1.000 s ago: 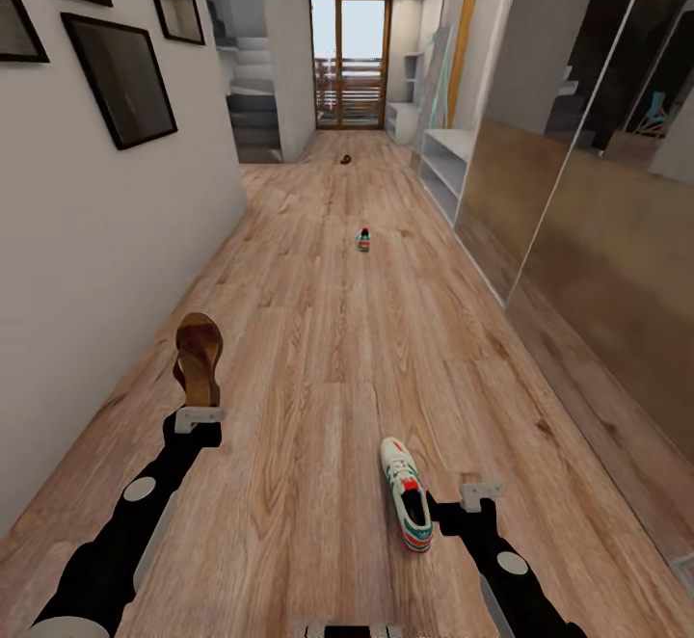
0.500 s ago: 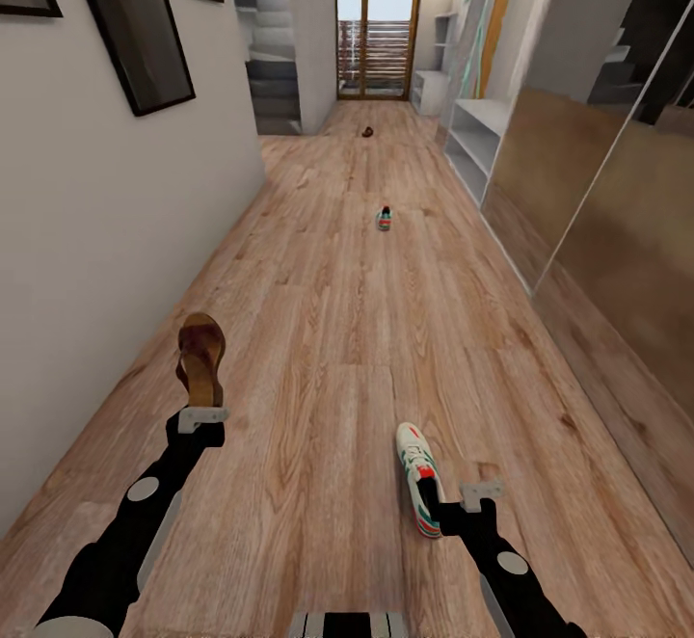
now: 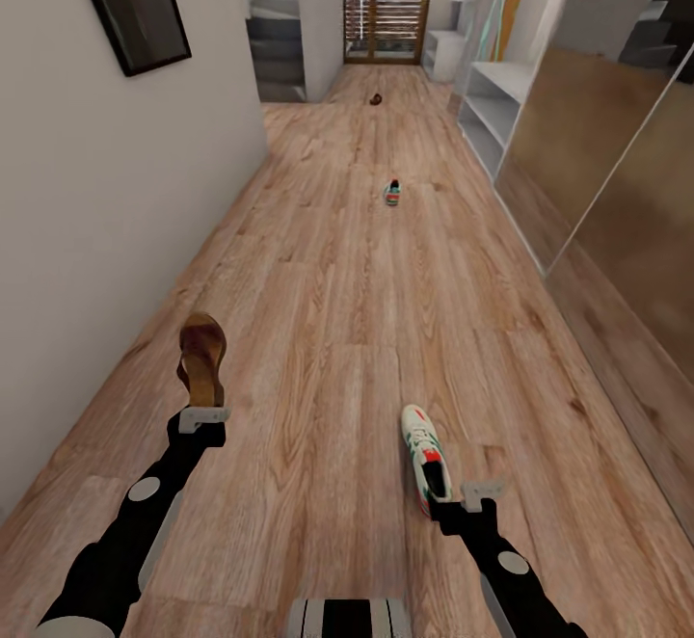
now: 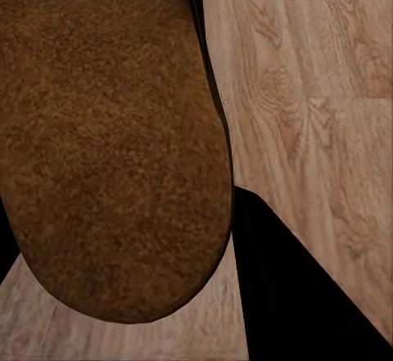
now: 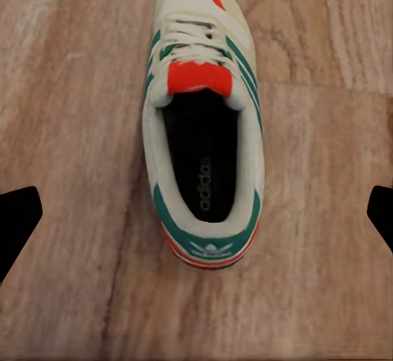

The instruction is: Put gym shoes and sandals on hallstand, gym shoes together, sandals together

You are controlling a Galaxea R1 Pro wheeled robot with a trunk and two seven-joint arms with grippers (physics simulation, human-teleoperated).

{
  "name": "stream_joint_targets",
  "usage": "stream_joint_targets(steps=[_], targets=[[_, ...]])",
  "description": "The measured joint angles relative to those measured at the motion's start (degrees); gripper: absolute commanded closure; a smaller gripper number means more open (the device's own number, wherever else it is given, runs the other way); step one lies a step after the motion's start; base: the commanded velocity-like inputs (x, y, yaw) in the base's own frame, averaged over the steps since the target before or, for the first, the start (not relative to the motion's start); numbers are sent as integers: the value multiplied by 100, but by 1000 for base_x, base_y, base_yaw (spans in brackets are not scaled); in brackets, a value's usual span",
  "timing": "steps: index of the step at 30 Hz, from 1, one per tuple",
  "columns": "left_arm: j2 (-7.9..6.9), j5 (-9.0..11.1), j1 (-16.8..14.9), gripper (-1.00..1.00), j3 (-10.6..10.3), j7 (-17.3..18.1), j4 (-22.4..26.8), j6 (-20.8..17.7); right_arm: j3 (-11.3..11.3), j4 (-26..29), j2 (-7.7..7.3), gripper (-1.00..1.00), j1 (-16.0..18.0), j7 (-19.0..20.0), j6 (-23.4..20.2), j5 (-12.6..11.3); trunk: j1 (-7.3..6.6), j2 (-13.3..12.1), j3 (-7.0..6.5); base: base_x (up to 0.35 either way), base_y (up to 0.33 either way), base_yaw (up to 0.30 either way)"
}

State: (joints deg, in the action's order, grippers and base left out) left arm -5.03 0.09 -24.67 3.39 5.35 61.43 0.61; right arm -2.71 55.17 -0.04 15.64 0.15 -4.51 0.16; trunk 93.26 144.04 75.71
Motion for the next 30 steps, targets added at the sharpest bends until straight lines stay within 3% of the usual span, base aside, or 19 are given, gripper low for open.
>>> stream_joint_targets(steps=[8,14,20,30], targets=[[0,0,0,100,-9,8,0,7,0,0,-1,-100,0,1,0,3,21,11,249,0,0,83],[0,0,0,100,-125,9,0,9,6,0,-4,-100,0,1,21,-1,36,19,436,0,0,84],[0,0,0,100,-148,9,0,9,14,-3,-4,-100,-3,1,311,-1,51,27,621,0,0,82],[0,8,-1,100,-153,9,1,9,28,-2,-8,-100,-18,1,889,-3,51,28,646,0,0,20]])
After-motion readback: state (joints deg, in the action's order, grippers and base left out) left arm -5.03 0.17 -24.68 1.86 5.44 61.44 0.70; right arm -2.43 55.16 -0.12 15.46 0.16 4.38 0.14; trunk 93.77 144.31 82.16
